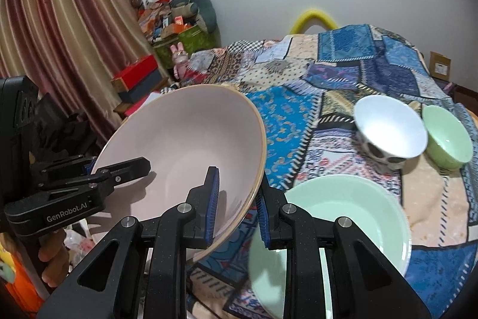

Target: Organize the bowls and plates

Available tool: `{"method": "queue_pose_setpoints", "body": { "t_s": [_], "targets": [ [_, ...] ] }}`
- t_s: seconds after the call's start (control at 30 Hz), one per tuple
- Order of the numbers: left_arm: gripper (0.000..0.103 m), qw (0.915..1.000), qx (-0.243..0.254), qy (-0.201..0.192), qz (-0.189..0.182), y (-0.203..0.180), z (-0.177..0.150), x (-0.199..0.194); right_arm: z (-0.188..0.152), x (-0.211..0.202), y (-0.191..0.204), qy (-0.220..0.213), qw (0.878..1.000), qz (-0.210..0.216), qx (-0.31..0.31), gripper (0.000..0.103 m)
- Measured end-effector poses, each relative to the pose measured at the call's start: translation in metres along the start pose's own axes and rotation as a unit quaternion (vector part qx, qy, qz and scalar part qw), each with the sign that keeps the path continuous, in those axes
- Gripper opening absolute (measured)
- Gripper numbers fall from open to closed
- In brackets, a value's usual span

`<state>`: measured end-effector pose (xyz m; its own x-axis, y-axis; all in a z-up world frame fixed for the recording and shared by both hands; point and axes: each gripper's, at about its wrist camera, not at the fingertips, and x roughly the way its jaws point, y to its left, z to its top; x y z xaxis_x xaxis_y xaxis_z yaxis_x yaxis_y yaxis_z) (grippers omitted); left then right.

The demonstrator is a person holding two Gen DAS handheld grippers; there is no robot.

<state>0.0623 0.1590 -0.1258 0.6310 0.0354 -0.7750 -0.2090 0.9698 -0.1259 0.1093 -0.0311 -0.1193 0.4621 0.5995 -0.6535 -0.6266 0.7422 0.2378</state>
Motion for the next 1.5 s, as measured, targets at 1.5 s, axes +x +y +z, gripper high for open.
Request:
{"method": "queue_pose_setpoints", "body": {
  "t_s": [1.5],
  "targets": [
    [0.027,0.9933,-0.049,0.104,-0.007,0.051,-0.024,0.099,-0.023,0.091,-0.004,0.129,0.992,-0.005,0.006,0.025]
  ]
}}
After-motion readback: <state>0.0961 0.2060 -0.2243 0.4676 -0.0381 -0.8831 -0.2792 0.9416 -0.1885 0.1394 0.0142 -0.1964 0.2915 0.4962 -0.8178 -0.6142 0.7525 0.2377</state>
